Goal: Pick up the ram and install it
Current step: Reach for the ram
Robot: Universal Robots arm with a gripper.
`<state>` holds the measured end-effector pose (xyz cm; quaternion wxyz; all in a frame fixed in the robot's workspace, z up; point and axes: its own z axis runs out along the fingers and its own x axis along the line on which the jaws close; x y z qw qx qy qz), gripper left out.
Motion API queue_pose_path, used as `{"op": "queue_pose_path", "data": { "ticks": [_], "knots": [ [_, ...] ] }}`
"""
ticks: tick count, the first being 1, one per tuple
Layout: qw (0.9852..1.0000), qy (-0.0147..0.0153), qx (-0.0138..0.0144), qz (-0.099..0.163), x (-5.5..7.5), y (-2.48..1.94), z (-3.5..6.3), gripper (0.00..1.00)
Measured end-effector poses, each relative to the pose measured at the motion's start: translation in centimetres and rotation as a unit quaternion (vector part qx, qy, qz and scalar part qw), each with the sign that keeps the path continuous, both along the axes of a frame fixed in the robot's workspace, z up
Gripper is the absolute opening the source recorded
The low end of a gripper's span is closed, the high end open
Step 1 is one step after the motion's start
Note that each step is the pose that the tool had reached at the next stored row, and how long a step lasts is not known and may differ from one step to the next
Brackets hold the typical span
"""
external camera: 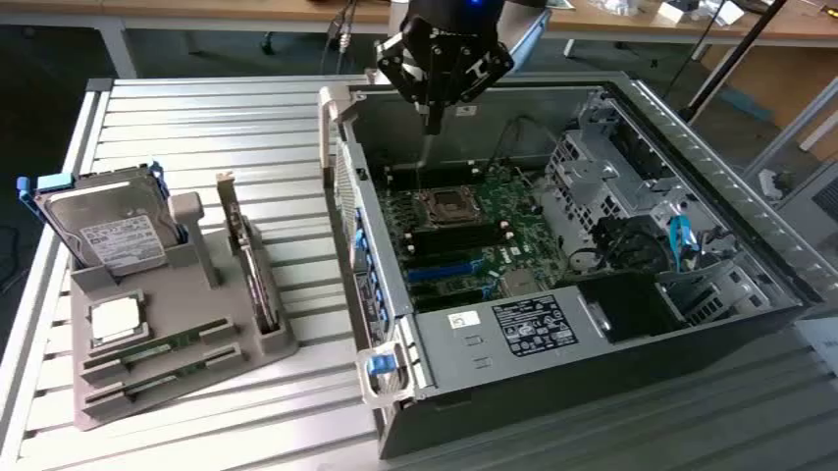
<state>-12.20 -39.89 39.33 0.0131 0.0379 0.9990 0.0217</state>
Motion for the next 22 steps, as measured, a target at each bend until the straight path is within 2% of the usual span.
{"op": "queue_pose_path", "data": {
  "ticks": [1, 5, 10, 13, 22],
  "knots": [
    [1.0000, 0.0000, -0.0001, 0.000, -0.2, 0.00, 0.01, 0.11],
    [1.0000, -0.0002, 0.0001, 0.000, -3.3, 0.00, -0.01, 0.11],
    [1.0000, -0.0017, 0.0011, 0.000, -6.2, 0.00, 0.00, 0.11],
    [1.0000, -0.0038, 0.0016, 0.000, -8.7, 0.00, 0.00, 0.11],
    [1.0000, -0.0090, 0.0017, 0.000, -13.6, 0.00, 0.00, 0.11]
  ]
}}
